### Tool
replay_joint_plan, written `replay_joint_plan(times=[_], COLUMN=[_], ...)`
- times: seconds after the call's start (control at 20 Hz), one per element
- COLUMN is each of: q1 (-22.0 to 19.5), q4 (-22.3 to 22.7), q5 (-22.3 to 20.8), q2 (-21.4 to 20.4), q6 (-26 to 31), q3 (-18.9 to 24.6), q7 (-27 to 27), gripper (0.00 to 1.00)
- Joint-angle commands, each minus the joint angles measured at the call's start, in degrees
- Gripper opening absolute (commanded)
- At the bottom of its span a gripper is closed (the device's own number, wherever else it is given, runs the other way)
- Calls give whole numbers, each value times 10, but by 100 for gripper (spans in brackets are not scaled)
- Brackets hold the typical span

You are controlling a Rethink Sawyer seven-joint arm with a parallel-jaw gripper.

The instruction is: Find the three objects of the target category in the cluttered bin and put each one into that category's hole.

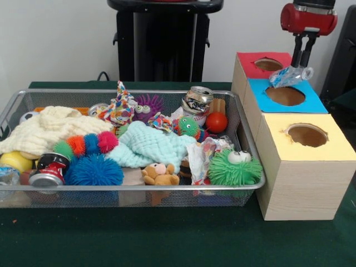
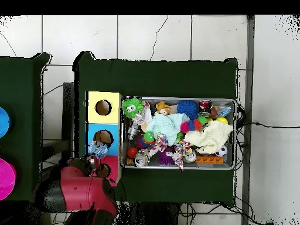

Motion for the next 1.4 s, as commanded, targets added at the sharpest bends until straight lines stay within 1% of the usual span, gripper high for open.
replay_joint_plan(times=[0.05, 0.4, 0.5, 0.65, 0.7, 0.9, 0.95, 1.15, 1.3, 1.4], q1=[-1, -8, -4, 3, 9, 16, 17, 11, 9, 3], q4=[-40, -68, -73, -82, -88, -92, -94, -88, -86, -85], q5=[32, 34, 36, 40, 39, 36, 37, 36, 38, 38], q2=[42, 59, 64, 72, 75, 75, 75, 73, 71, 73], q6=[33, 45, 47, 66, 70, 77, 76, 58, 56, 55], q3=[12, 13, 12, 9, 1, -2, -1, 7, 2, 8], q7=[144, 130, 132, 137, 138, 134, 133, 129, 132, 130], gripper=[0, 0, 0, 0, 0, 0, 100, 100, 100, 100])
